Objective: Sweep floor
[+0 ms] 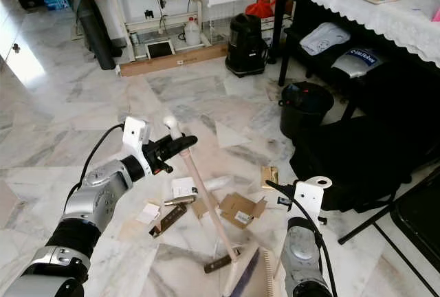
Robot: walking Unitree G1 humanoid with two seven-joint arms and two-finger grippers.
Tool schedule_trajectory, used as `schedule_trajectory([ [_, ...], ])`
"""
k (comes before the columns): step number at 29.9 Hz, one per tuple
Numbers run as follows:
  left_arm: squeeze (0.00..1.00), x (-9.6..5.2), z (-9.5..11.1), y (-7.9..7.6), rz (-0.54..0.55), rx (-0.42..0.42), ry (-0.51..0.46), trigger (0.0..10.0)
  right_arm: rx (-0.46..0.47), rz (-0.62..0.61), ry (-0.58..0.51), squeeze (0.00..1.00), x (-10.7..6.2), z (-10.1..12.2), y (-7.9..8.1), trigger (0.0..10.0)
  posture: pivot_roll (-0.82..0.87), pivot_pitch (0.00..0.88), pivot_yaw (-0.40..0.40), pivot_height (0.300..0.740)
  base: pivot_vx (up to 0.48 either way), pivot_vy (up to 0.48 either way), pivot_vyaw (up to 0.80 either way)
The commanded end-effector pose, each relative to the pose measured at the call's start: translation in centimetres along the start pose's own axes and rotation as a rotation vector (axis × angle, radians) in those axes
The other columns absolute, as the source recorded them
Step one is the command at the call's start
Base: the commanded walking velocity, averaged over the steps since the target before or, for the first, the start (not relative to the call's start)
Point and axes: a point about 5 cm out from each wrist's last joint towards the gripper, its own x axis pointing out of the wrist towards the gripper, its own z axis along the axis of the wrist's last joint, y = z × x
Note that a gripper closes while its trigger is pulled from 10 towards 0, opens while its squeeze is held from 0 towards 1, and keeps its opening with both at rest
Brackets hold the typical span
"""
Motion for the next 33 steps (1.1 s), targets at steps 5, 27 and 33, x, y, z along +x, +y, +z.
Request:
schedule_trajectory([
  [5, 0.0, 0.2, 2.7, 0.5, 0.049, 0.14, -0.069, 10.0, 0.0, 0.011, 0.062, 0.0, -0.4, -1.0, 0.4, 10.0, -0.08, 0.0, 0.047, 0.74, 0.0, 0.0, 0.0],
  [27, 0.0, -0.9, -0.2, 2.3, 0.256, 0.316, 0.052, 10.0, -0.001, 0.01, 0.058, 0.0, -0.4, -1.0, 0.2, 10.0, -0.09, 0.0, 0.046, 0.74, 0.0, 0.0, 0.0],
  [33, 0.0, -0.9, -1.5, 2.3, 0.254, 0.343, 0.103, 10.0, -0.001, 0.005, 0.058, 0.0, -0.3, -1.0, 0.0, 10.0, -0.1, 0.0, 0.046, 0.74, 0.0, 0.0, 0.0],
])
